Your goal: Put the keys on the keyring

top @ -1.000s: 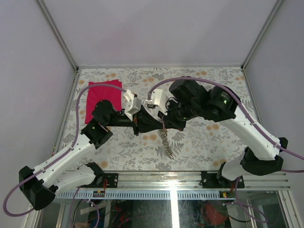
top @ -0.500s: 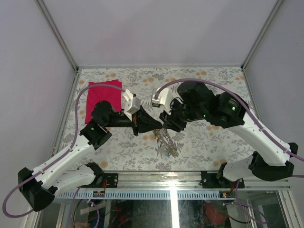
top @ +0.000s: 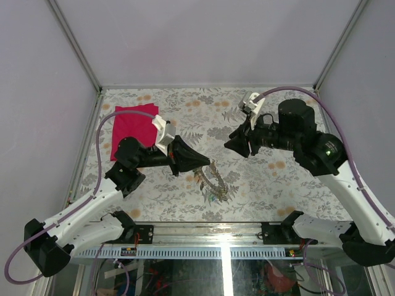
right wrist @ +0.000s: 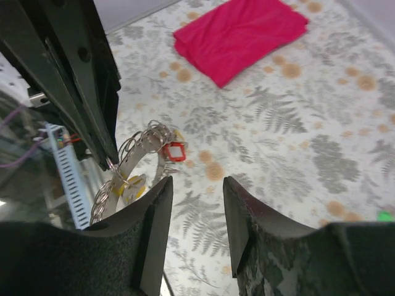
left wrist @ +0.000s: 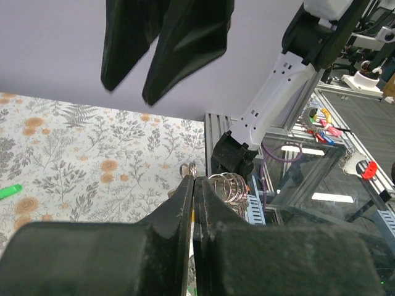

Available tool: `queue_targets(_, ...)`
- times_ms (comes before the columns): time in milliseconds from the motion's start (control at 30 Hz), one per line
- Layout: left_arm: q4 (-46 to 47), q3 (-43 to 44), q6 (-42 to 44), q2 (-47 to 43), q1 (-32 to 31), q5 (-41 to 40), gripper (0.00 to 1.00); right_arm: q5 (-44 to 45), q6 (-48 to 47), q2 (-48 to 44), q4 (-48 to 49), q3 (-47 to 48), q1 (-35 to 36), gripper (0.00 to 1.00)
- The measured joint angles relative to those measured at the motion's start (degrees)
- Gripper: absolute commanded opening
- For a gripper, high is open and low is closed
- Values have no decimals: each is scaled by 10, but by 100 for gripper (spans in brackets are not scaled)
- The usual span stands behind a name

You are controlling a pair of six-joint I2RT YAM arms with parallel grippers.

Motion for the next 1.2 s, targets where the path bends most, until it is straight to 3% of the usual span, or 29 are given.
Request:
queue_targets(233,39,-1,-22,-2,7,2,0,-210,91,-39,167,-169,-74,45)
queue_targets(400,50,-1,-28,-2,7,3,0,-285,148,-68,285,-252,-80,46)
queue_targets(733,50,-1,-33,-3,7,12,0,-299,209,-104,456,-332,-81,44)
queue_targets(1200,47,0,-33,-9,7,15,0,-358,250,-98,542,-353,-81,44)
